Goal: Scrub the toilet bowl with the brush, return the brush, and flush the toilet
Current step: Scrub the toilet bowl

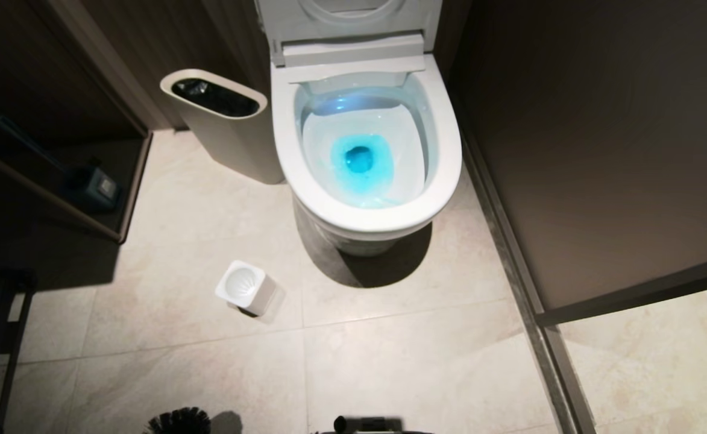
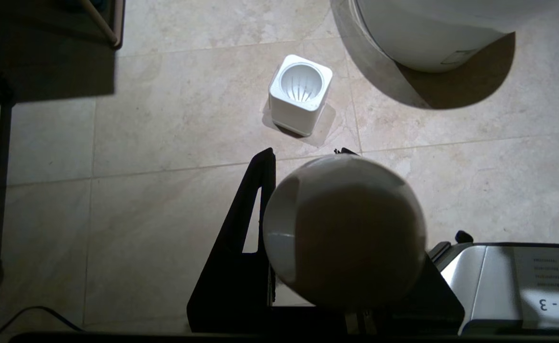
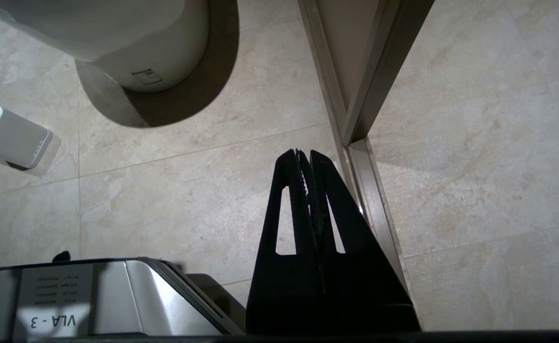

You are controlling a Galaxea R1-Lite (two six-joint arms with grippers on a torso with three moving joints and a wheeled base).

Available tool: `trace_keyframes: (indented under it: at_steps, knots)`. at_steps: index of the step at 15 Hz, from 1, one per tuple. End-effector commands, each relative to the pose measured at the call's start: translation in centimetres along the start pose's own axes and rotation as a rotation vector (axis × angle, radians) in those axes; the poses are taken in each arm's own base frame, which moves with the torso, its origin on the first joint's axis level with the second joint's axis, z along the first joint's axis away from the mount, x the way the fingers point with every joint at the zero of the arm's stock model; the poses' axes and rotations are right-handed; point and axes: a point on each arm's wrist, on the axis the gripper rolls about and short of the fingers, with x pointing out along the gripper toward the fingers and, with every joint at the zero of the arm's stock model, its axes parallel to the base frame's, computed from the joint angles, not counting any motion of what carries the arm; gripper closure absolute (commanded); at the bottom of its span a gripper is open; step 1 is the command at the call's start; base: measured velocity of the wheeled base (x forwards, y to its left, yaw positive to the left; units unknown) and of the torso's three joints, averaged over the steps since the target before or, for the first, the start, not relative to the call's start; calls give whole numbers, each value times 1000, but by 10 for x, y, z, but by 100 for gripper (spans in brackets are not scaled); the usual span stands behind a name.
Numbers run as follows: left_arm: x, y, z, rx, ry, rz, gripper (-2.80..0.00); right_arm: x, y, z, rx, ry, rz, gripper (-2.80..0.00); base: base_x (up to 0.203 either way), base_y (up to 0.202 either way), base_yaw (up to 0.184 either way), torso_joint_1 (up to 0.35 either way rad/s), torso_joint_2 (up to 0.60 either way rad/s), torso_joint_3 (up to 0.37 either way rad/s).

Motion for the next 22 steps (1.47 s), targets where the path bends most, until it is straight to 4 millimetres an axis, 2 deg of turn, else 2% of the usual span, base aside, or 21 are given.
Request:
trace_keyframes:
  at_steps: [1, 22]
  knots:
    - [0, 0, 0, -1, 4, 0, 0, 0, 0, 0, 1, 0, 0, 0, 0, 0, 0, 3, -4, 202]
    - [0, 0, 0, -4, 3, 0, 0, 0, 0, 0, 1, 0, 0, 0, 0, 0, 0, 2, 2, 201]
